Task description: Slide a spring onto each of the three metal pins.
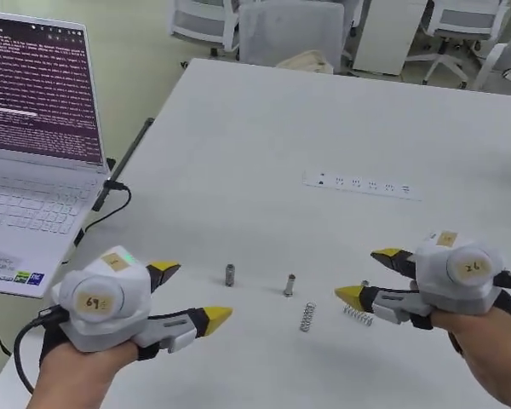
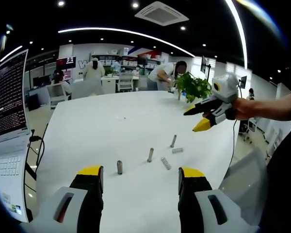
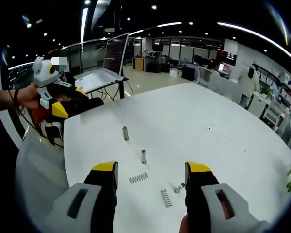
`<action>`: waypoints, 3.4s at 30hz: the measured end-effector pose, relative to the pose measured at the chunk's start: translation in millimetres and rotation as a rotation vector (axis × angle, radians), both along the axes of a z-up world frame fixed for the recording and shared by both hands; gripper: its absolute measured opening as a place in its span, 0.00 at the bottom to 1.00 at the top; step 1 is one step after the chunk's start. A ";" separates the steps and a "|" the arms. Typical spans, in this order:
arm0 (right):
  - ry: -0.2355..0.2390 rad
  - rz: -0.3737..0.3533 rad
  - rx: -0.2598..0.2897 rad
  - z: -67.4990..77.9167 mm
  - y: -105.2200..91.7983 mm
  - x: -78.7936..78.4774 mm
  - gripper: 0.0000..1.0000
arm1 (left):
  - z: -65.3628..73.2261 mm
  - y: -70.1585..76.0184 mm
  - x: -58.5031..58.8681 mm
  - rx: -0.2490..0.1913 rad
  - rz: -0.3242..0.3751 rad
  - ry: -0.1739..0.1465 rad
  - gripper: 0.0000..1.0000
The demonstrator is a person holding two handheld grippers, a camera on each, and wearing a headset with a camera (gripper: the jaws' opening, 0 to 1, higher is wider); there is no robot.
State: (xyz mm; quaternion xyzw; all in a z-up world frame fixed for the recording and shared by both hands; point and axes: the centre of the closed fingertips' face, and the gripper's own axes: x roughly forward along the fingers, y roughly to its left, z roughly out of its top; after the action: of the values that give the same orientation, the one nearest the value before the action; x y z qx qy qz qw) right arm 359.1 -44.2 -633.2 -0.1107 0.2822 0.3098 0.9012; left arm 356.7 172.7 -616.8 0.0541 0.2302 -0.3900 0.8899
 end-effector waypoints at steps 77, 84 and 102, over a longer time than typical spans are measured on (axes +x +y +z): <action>0.063 -0.171 0.068 -10.1 -42.2 -73.2 0.65 | -83.9 -114.0 -0.5 0.076 -0.288 0.151 0.53; 0.070 -0.178 0.074 -9.0 -43.4 -80.9 0.64 | -100.3 -129.6 -1.9 0.081 -0.307 0.177 0.50; 0.070 -0.201 0.096 -10.5 -48.7 -83.4 0.63 | -138.1 -160.7 6.8 0.080 -0.267 0.244 0.37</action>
State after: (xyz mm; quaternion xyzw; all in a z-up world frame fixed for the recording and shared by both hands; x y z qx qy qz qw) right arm 275.7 -92.9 -643.8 -0.0276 0.3078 0.2345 0.9217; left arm 363.5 12.0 -754.9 0.0720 0.3426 -0.4988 0.7929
